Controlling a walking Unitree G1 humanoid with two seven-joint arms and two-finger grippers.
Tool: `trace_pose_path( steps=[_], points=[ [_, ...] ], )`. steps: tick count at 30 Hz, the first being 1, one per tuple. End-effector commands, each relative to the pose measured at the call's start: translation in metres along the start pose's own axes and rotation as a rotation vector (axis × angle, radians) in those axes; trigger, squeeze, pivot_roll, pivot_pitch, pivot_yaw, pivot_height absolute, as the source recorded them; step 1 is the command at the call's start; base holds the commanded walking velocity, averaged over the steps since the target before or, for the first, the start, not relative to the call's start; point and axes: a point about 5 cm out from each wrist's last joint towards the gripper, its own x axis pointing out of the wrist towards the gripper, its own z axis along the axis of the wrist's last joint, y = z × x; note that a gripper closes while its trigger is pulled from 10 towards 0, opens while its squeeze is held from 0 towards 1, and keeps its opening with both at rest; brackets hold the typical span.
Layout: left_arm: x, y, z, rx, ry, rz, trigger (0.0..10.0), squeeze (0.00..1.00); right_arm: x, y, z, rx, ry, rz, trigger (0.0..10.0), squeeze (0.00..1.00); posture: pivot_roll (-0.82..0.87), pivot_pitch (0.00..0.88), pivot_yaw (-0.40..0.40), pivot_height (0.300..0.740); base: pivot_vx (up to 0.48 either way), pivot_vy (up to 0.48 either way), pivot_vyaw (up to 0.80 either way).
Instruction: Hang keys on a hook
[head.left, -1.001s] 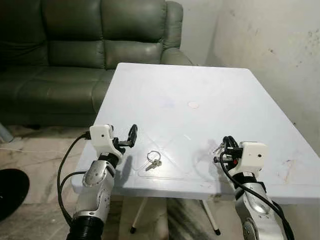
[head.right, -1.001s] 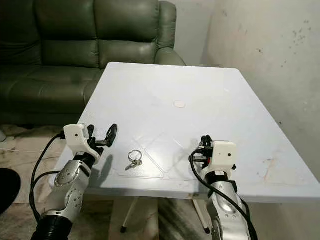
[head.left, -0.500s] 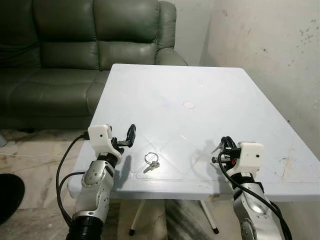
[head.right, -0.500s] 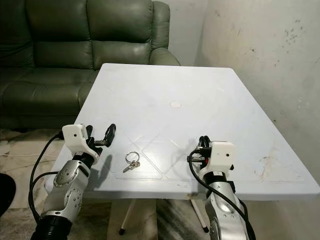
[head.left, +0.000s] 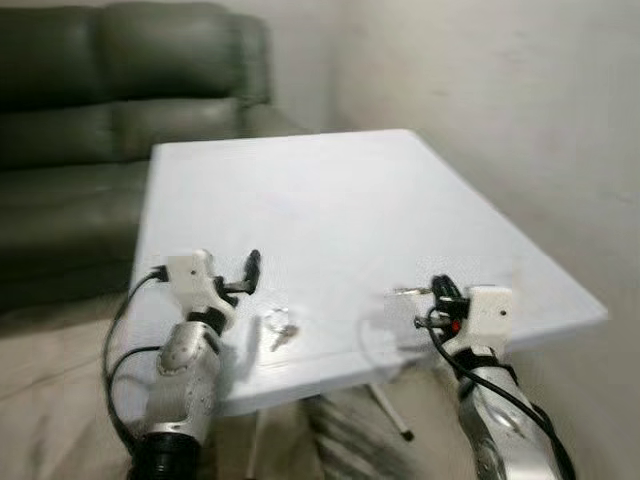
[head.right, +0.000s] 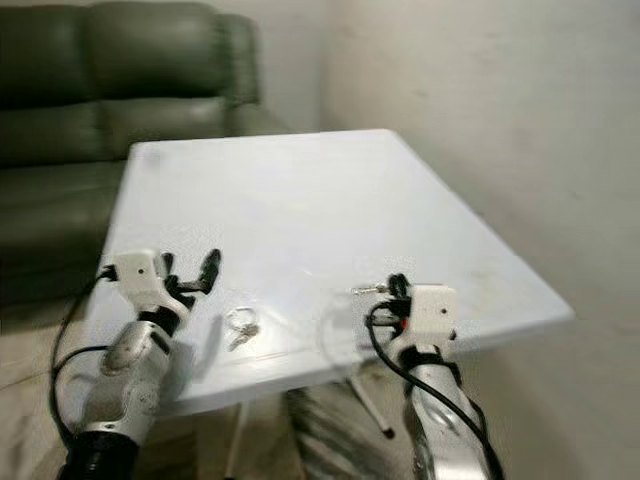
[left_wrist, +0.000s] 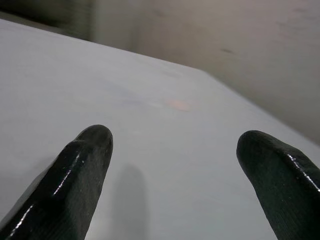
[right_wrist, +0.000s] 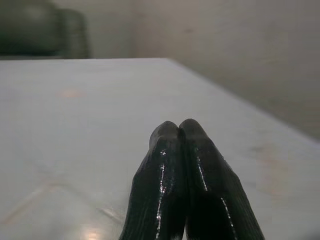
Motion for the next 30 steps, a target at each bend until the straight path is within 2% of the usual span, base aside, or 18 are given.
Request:
trace_pose_path(
  steps=[1, 15, 17, 30],
  points=[
    [0.0, 0.008, 0.003, 0.015, 0.004, 0.024, 10.0, 0.0, 0.001, 0.006, 0.003, 0.007, -0.014, 0.016, 10.0, 0.0, -0.01, 0.0, -0.036, 0.74, 0.0, 0.0, -0.76],
    [-0.002, 0.005, -0.001, 0.017, 0.033, 0.008, 10.0, 0.0, 0.001, 0.006, 0.003, 0.008, -0.014, 0.018, 10.0, 0.0, -0.01, 0.0, -0.038, 0.74, 0.0, 0.0, -0.77],
    [-0.003, 0.004, -0.001, -0.014, 0.034, 0.0, 10.0, 0.0, 0.001, 0.006, 0.003, 0.007, -0.015, 0.017, 10.0, 0.0, -0.01, 0.0, -0.039, 0.74, 0.0, 0.0, -0.77],
    [0.0, -0.008, -0.002, 0.02, 0.04, -0.052, 10.0, 0.0, 0.0, 0.008, 0.004, 0.004, -0.013, 0.017, 10.0, 0.0, -0.02, 0.022, -0.035, 0.74, 0.0, 0.0, -0.76]
  ],
)
